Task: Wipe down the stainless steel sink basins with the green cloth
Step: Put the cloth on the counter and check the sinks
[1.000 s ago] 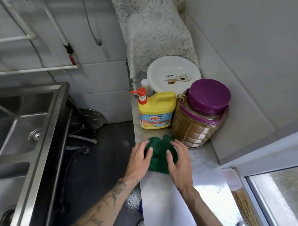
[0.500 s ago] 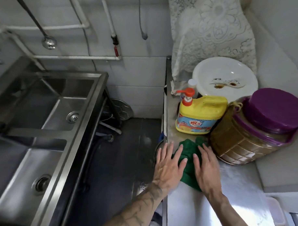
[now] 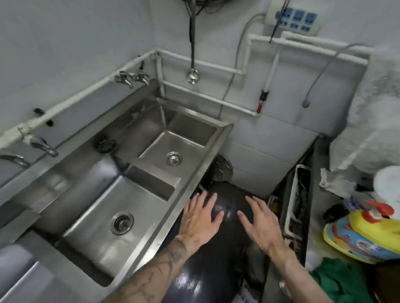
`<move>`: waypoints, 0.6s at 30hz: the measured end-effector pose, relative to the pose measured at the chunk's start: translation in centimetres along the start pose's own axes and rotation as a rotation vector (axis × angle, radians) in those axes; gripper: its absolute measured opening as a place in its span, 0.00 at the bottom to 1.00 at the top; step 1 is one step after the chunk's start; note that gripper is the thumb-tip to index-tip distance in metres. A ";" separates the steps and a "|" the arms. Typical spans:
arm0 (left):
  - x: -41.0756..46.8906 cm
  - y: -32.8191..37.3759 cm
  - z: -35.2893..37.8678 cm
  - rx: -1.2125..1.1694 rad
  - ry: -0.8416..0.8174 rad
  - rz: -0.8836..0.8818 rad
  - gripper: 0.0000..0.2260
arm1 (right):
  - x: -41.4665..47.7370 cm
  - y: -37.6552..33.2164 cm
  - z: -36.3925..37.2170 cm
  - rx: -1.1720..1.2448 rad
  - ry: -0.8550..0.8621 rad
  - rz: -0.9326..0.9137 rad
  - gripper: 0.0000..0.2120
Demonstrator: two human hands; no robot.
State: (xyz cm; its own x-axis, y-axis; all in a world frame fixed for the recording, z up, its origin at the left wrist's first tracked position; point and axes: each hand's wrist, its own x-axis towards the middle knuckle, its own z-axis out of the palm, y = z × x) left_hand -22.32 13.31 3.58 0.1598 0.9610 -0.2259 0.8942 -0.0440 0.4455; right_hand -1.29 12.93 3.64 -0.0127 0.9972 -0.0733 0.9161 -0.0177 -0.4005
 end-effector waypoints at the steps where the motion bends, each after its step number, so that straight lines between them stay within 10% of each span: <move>1: 0.3 -2.0 -1.7 -0.001 0.028 -0.024 0.31 | 1.6 -2.5 0.1 -0.018 -0.017 -0.033 0.31; 18: 0.1 -31.4 -14.7 -0.063 0.343 -0.696 0.32 | 24.0 -34.8 11.8 -0.077 -0.361 -0.621 0.32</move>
State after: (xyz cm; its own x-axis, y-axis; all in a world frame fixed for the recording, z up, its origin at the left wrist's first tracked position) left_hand -56.56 18.76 2.27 -0.5773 0.7929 -0.1949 0.7143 0.6061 0.3499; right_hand -38.21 36.68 5.09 -0.6595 0.7354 -0.1556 0.7224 0.5629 -0.4016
